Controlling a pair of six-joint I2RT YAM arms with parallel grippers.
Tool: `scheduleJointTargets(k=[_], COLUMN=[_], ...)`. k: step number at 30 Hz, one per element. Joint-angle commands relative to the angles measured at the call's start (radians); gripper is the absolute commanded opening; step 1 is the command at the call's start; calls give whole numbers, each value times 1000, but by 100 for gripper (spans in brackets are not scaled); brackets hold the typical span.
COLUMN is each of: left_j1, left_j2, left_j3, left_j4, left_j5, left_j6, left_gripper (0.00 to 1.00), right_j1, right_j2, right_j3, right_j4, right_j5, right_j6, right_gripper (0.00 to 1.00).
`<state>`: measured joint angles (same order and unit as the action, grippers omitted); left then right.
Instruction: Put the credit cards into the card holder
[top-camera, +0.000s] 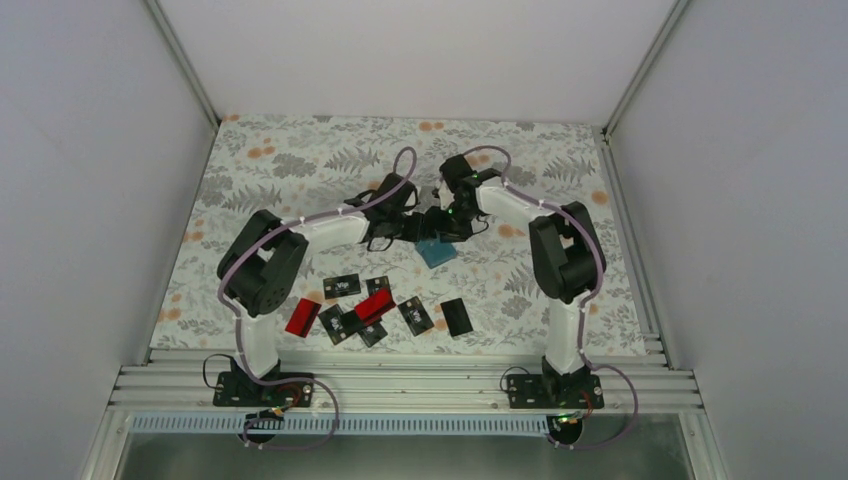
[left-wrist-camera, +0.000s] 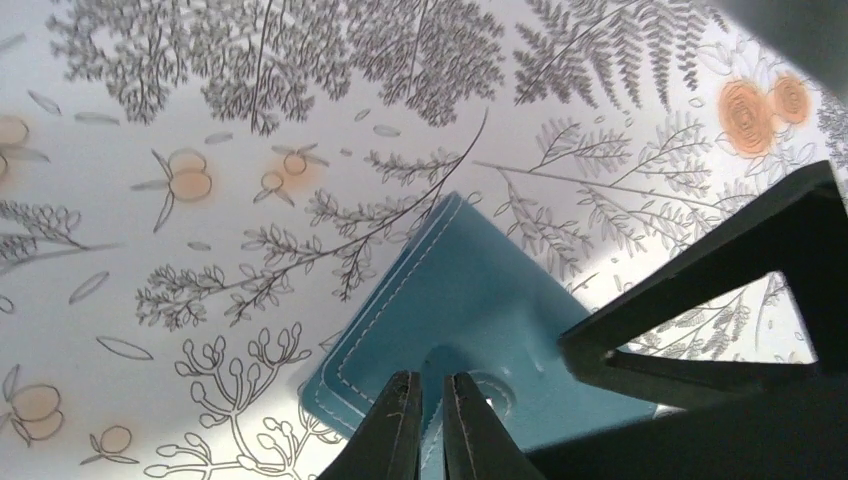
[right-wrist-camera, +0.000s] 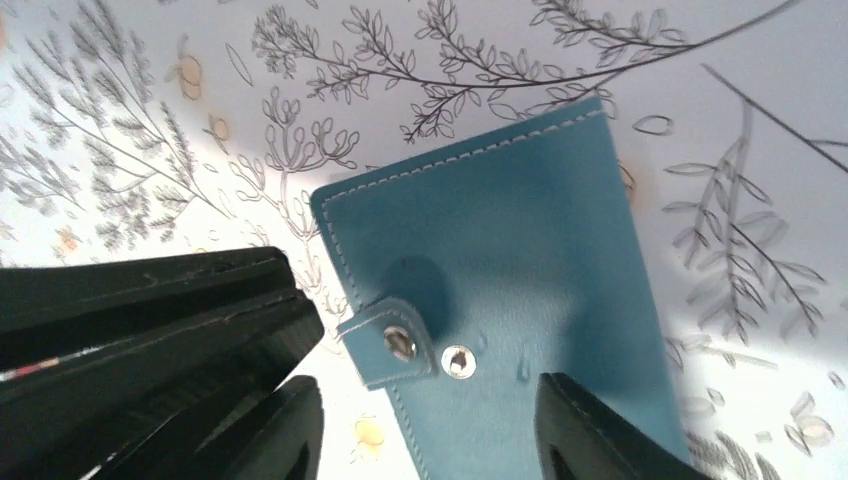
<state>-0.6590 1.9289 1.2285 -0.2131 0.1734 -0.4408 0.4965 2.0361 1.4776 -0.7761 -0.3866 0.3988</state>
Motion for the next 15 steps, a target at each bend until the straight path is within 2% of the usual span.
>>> scheduleJointTargets(k=[1,6,11,13,15], left_j1=[-4,-2,4,8,11], left_j2=[-66,-163,-255,-334,-426], left_j3=[61,68,41,-4,-43], left_j4=[-68,-91,-121,-103,-94], left_j5=[-9,-44,-104,-127,-172], left_j6=[35,56,69,76,89], left_gripper=[9,15,16,17,21], right_j1=[-6,-24,-34,-39,-41], right_j2=[-131,-234,-309,-399,-515], right_j3=[-4,-47,-82,-126,-186], right_j4=[-26,74,146,216,306], right_j5=[43,50,48,79,129], right_j6=[0,-10,-22,-25,-26], right_gripper=[60,65,61,61,67])
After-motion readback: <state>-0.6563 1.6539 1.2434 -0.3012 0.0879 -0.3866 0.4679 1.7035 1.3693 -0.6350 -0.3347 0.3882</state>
